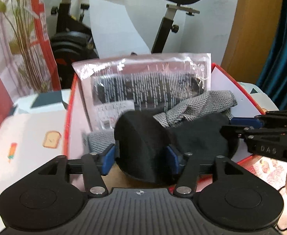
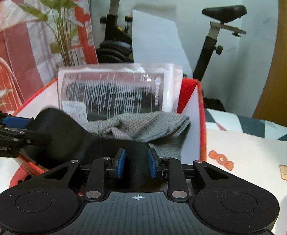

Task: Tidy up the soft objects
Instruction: 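Lower the eye mask into the red box and open both tools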

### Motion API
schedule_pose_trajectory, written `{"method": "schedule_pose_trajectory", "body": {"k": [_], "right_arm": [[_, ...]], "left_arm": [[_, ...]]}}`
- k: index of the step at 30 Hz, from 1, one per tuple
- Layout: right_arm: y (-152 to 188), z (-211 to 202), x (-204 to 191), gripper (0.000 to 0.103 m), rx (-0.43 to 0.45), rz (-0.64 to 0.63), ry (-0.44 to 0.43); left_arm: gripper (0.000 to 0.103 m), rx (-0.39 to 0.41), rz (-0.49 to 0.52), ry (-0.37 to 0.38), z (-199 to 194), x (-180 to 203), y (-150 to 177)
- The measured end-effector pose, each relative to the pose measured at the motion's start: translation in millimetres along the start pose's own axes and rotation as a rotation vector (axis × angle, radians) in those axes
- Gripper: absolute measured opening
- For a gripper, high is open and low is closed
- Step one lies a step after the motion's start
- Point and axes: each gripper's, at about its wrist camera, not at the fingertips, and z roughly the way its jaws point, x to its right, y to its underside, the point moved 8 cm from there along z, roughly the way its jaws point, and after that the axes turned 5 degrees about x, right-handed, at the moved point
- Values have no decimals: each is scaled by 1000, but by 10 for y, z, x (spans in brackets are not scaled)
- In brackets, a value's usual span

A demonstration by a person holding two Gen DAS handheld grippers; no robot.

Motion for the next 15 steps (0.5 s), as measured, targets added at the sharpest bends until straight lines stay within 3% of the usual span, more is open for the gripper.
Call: {"method": "schedule_pose_trajectory", "body": {"k": [4, 8, 15], "right_arm": [[-54, -162, 57, 29, 60, 11, 13], [-59, -429, 91, 30, 122, 18, 4], [168, -892, 127, 31, 188, -7, -11]], "left_arm": [[69, 75, 11, -39, -215, -44, -62], [69, 163, 14, -59, -479, -5, -92], [69, 236, -11, -95, -859, -7, 137]]}}
